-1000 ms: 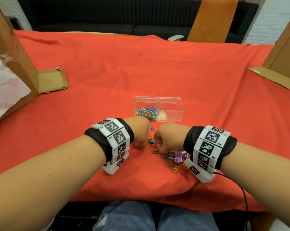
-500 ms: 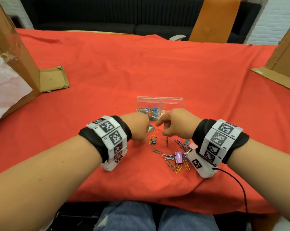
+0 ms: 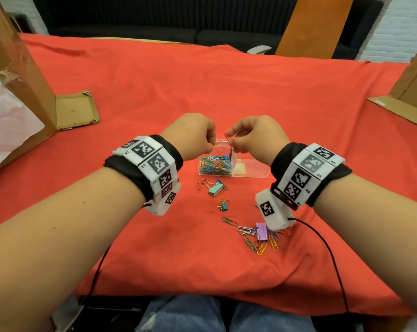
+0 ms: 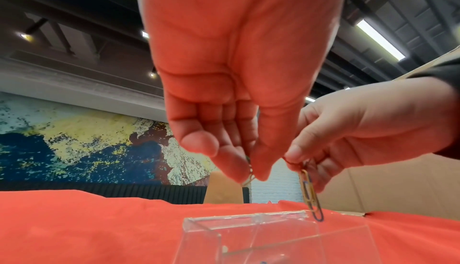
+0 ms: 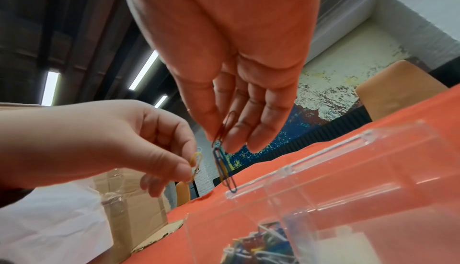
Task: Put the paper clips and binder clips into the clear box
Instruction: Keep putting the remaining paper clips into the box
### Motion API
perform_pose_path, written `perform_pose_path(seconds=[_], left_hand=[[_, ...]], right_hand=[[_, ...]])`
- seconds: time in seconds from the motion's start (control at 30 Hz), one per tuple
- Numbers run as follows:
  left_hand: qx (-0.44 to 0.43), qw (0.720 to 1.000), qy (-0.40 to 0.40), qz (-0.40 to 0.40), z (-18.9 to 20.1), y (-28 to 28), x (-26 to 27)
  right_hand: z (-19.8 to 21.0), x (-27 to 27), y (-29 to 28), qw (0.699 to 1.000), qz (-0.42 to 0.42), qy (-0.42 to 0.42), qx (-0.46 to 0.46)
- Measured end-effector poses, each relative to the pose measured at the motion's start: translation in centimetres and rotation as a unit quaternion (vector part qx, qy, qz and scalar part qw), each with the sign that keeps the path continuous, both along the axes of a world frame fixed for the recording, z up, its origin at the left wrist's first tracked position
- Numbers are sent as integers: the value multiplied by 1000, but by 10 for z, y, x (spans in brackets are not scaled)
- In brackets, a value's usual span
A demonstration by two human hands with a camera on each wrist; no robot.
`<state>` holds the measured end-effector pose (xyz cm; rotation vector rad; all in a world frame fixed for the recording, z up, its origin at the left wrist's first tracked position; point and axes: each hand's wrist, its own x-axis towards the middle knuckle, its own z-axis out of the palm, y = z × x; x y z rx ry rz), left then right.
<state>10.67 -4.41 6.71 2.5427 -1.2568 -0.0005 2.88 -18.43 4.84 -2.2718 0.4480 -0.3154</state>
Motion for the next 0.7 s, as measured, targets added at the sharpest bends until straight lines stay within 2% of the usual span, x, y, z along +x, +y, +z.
perform_pose_path(seconds=[0.1,0.23,0.4,0.5,0.57,0.63,0.7], left_hand=[[-5,1000,-1,4,-5,-6,4],[20,1000,12,9,-11,-10,10],[58,998,9,1,-17,-6,6],[91,995,27,-40,-19,1,-11],[145,983,55,-95,-21,3,-24],[195,968,75,-141,-25,2,-36],[225,957,75,-169,-31,-1,-46]], right_hand=[[-2,13,0,1000,-19,-17,14],[-8,23,-1,999,-29,-14,-26],[-9,14,-1,994,6,27,-106],[-6,-3,0,985,59,63,-152],[-5,-19,3,961,134,151,-187],[-6,-37,9,923,206,253,-205],[-10,-56,18,890,244,322,-211]])
